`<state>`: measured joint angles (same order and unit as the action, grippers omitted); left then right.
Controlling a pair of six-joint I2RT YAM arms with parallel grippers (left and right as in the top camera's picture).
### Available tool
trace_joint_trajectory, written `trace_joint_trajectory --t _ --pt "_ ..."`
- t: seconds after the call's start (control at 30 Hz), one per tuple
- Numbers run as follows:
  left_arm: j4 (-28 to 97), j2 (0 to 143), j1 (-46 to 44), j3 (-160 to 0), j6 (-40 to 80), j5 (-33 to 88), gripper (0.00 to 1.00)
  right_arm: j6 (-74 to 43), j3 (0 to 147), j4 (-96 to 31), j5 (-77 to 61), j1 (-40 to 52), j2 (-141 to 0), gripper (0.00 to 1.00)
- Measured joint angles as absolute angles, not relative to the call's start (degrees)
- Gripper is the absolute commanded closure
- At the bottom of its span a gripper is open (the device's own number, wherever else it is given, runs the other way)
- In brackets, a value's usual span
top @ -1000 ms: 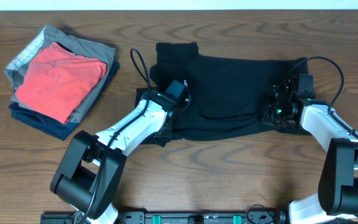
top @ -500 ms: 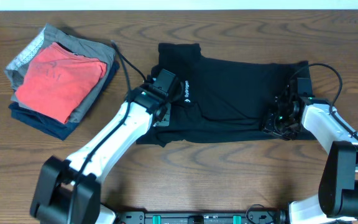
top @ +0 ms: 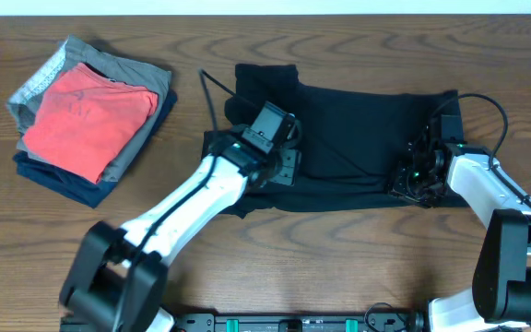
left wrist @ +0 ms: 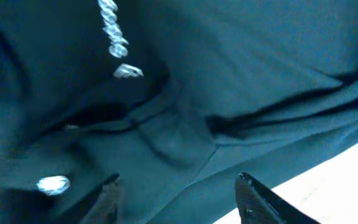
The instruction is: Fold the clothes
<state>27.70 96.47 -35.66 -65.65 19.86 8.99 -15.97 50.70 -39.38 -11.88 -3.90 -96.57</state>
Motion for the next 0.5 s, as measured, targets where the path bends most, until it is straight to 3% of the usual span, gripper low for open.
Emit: trace_joint_trajectory --t 0.17,0.5 --pt "23.4 101.4 -38.0 -65.6 27.2 10.4 0.44 -16.0 50.7 -39.4 -11.9 -3.9 -96.6 0.53" --pt "15.0 106.9 -40.1 -65.7 31.1 11.3 0.46 -16.0 50.7 -39.4 -11.9 -3.9 -96.6 0.54"
